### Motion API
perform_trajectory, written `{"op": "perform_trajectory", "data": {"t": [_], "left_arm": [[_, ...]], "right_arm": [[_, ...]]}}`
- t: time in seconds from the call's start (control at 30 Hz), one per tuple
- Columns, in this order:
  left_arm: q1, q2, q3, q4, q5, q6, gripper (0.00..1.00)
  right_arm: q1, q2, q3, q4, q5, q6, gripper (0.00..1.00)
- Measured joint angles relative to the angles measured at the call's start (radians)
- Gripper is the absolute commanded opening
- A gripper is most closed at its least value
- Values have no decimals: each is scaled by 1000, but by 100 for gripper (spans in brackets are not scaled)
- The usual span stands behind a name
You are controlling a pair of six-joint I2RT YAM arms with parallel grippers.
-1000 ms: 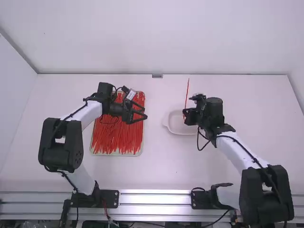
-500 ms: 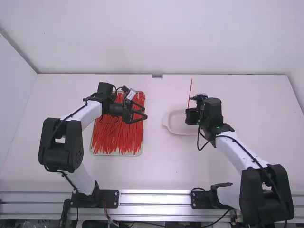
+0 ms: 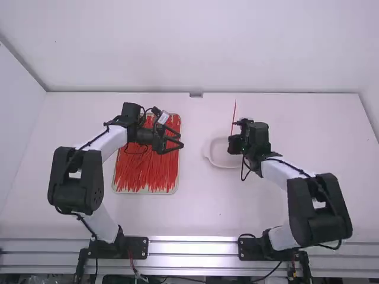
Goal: Fasten the cable tie
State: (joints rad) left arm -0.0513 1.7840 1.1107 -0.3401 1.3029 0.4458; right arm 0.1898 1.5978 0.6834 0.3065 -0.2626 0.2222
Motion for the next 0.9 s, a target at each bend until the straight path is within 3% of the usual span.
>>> {"op": "perform_trajectory", "data": {"t": [0.3, 0.9], "left_arm": [[0, 0, 0, 0, 0, 0, 99], [0, 0, 0, 0, 0, 0, 99]], "right_arm": [[0, 64, 0, 3, 0, 7, 0], [51, 65, 0, -42, 19, 7, 0]]}}
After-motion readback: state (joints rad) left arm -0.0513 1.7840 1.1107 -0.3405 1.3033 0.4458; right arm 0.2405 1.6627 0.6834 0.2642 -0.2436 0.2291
